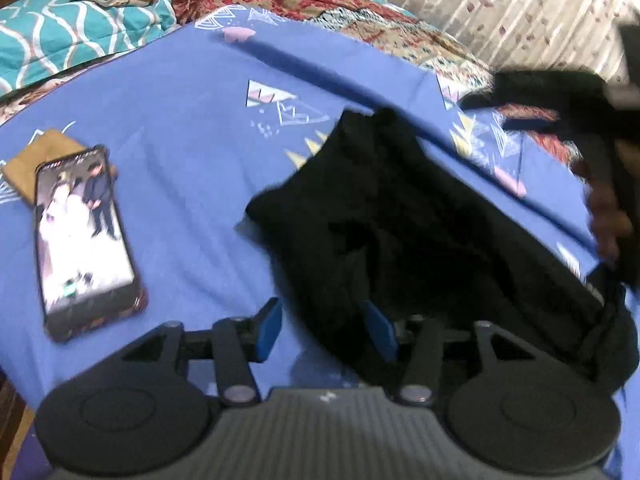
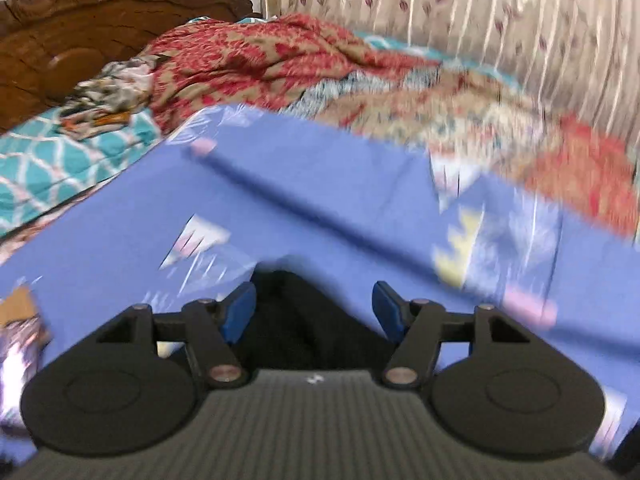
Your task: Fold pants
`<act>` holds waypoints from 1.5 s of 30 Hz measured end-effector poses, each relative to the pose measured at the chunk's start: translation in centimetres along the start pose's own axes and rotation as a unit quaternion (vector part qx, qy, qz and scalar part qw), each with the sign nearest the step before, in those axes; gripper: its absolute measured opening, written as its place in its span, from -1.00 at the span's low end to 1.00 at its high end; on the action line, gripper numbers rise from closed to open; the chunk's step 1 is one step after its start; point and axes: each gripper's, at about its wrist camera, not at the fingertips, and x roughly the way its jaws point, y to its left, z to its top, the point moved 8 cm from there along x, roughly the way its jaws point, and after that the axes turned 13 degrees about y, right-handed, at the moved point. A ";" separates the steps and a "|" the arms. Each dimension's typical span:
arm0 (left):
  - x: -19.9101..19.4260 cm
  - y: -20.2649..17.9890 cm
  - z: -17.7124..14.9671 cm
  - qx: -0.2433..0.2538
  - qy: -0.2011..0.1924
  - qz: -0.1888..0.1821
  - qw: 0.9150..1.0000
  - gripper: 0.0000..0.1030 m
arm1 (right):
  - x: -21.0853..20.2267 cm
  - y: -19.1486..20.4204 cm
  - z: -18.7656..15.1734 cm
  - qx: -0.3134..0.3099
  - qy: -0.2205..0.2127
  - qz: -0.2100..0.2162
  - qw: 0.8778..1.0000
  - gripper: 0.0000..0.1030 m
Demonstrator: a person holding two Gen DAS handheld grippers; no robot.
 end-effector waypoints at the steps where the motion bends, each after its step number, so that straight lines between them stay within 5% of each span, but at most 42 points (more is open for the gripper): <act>1: 0.0 0.1 -0.5 0.001 0.004 -0.002 1.000 0.03 | -0.5 -0.4 -1.6 0.005 0.001 0.009 1.000 0.28; 5: -0.3 -0.1 -1.8 0.003 0.027 -0.020 0.999 0.18 | -4.0 -1.6 -7.8 0.021 -0.001 -0.012 1.000 0.29; 9: -1.0 -0.9 -2.2 0.010 0.024 -0.023 0.999 0.69 | -7.2 -5.2 -12.5 0.091 -0.004 -0.041 0.995 0.31; 20: -0.5 -1.5 -1.0 -0.025 0.044 -0.052 0.997 0.74 | -16.2 -18.8 -21.9 0.283 -0.061 -0.174 0.941 0.31; 28: 1.1 -0.4 1.4 -0.062 0.054 -0.041 0.996 0.85 | -16.3 -25.8 -22.4 0.330 -0.064 -0.208 0.919 0.31; 33: 3.3 -1.4 1.1 -0.060 0.090 -0.034 0.994 0.84 | -12.2 -27.3 -17.3 0.284 -0.037 -0.187 0.940 0.38; 36: 4.5 -2.3 0.7 -0.057 0.107 -0.038 0.992 0.83 | -8.0 -28.6 -14.5 0.262 0.015 -0.194 0.945 0.54; 38: 5.0 -2.8 0.6 -0.054 0.112 -0.034 0.992 0.78 | -4.2 -30.0 -14.8 0.272 0.094 -0.194 0.938 0.56; 40: 5.3 -3.5 0.6 -0.043 0.111 -0.027 0.992 0.43 | -1.4 -30.8 -16.2 0.314 0.143 -0.153 0.926 0.08; 41: 5.3 -3.9 0.6 -0.032 0.107 -0.019 0.994 0.04 | -1.5 -30.7 -16.0 0.330 0.125 -0.134 0.926 -0.58; 42: 5.1 -4.1 0.7 -0.024 0.103 -0.006 0.994 -0.17 | -2.3 -30.6 -15.5 0.344 0.106 -0.136 0.923 -0.76; 44: 4.9 -4.2 0.7 -0.022 0.104 -0.027 0.994 -0.72 | -5.8 -30.5 -13.4 0.371 0.026 -0.106 0.922 -0.77; 45: 4.8 -4.1 0.8 -0.035 0.110 -0.045 0.992 -0.72 | -8.6 -30.7 -12.4 0.388 -0.031 -0.086 0.917 -0.77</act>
